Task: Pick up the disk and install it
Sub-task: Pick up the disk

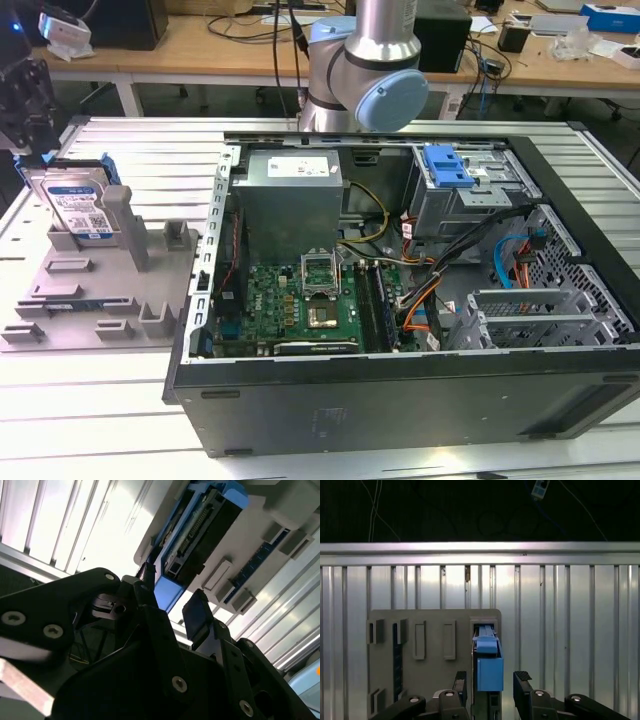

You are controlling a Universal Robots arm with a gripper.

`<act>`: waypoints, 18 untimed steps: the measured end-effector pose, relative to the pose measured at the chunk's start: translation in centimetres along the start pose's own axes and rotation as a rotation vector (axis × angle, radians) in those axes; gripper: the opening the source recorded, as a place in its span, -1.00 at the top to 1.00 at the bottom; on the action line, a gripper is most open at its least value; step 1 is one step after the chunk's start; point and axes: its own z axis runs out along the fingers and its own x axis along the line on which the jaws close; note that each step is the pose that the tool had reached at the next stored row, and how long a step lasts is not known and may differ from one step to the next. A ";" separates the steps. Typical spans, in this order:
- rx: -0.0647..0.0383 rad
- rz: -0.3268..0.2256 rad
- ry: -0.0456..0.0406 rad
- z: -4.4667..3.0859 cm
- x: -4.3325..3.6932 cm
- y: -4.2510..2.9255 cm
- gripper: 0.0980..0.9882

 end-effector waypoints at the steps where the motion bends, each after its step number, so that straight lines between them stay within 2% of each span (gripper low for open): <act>1: 0.000 0.000 0.0000 0.06 0.00 0.00 0.10; 9: 0.000 -0.003 0.0000 0.43 -0.01 0.20 0.10; 18: 0.000 -0.004 0.0001 1.18 -0.03 0.19 0.10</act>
